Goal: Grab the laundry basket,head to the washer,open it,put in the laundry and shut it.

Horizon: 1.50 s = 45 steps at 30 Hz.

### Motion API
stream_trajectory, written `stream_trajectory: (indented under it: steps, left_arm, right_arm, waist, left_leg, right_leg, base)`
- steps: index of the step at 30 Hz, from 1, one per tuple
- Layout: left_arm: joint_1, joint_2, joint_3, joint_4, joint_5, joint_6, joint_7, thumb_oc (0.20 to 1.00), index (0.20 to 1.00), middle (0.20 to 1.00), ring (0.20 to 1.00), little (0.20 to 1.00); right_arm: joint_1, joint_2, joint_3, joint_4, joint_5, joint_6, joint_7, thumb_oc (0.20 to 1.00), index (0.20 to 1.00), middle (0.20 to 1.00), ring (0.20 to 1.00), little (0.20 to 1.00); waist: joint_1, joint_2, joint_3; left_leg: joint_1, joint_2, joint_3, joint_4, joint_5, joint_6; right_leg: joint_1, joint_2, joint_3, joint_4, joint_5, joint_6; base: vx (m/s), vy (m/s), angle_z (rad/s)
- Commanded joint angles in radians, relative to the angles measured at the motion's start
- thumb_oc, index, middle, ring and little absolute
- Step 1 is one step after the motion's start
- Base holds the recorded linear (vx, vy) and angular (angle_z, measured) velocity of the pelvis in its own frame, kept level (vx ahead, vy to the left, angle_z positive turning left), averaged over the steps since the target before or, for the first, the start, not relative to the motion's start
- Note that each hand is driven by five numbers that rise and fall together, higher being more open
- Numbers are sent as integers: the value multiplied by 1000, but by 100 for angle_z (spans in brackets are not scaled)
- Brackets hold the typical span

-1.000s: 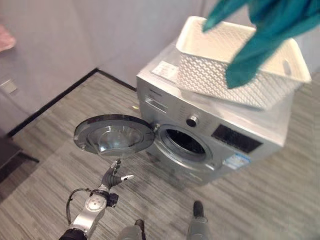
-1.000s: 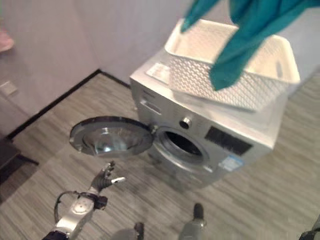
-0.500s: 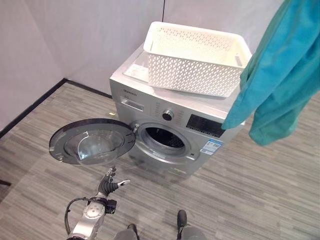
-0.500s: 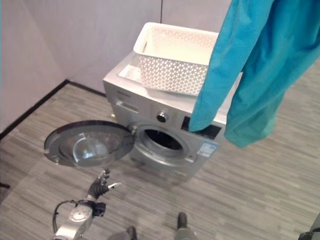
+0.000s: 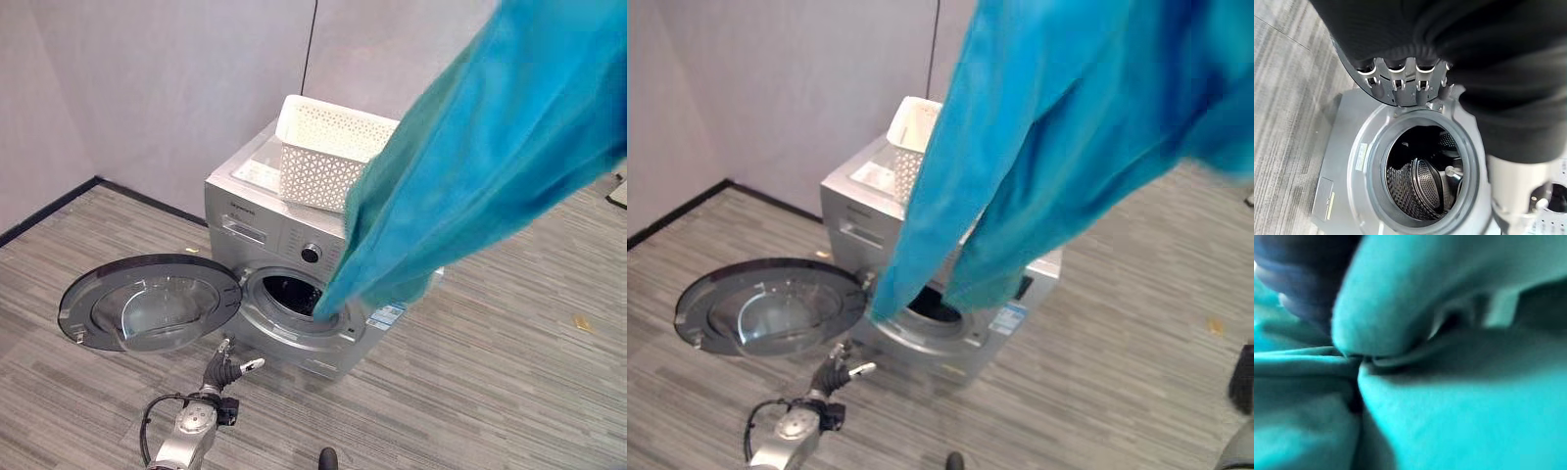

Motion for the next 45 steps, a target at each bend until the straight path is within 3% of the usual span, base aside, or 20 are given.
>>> stream_trajectory:
  steps: [1, 4, 10, 15, 20, 35, 45]
  left_arm:
    - [-35, -3, -10, -104, 49, -41, 19, 1000, 1000, 1000, 1000, 1000]
    - [-36, 9, 22, -190, 80, -57, 22, 1000, 1000, 1000, 1000, 1000]
    - [-68, 52, 45, -309, 117, -80, -3, 1000, 1000, 1000, 1000, 1000]
    - [-97, 84, 50, -391, 60, -67, -39, 1000, 1000, 1000, 1000, 1000]
    - [-69, 128, 40, -465, 23, -49, -93, 1000, 1000, 1000, 1000, 1000]
    - [-27, 82, -134, -463, -47, -40, -165, 1000, 1000, 1000, 1000, 1000]
    - [-191, -14, -261, -326, 12, -61, -117, 1000, 1000, 1000, 1000, 1000]
  right_arm:
    - [-46, -33, -15, 30, 27, -14, 94, 200, 200, 200, 200, 200]
    - [165, 78, -59, -76, 13, -32, 186, 200, 200, 200, 200, 200]
    - [329, 166, -51, -181, 52, -56, 327, 200, 200, 200, 200, 200]
    - [414, 274, 110, -180, 216, -39, 451, 200, 200, 200, 200, 200]
    - [490, 300, 227, -197, 277, -4, 538, 200, 200, 200, 200, 200]
    - [546, 317, 391, -194, 311, 8, 594, 200, 200, 200, 200, 200]
    - [503, 326, 458, -197, 403, -8, 578, 200, 200, 200, 200, 200]
  waist:
    - [13, 70, 41]
    - [-1, 88, 48]
    - [-26, 105, 42]
    - [-42, 117, 51]
    - [-38, 125, 84]
    - [-20, 132, 168]
    - [-42, 116, 185]
  left_leg:
    - [52, 61, -97, -47, -116, 27]
    - [52, 58, -94, -37, -118, 29]
    - [60, 57, -86, -26, -127, 30]
    - [70, 59, -66, -11, -133, 30]
    - [66, 63, -56, 11, -138, 29]
    - [4, 75, -66, 50, -130, 17]
    - [-24, 76, -43, 43, -125, 17]
  right_leg:
    - [-18, -40, 10, 112, -115, 60]
    - [-18, -44, 15, 123, -120, 61]
    - [-16, -45, 23, 137, -131, 63]
    - [-20, -43, 45, 138, -126, 60]
    - [-28, -41, 61, 142, -127, 55]
    - [-56, -49, 45, 140, -123, 46]
    - [-107, -41, 80, 129, -109, 47]
  base:
    - [-25, 37, -6]
    - [-22, 40, -2]
    - [-13, 29, -2]
    - [-4, 14, -8]
    - [-22, 0, -10]
    - [-21, -15, 1]
    - [-4, -5, -4]
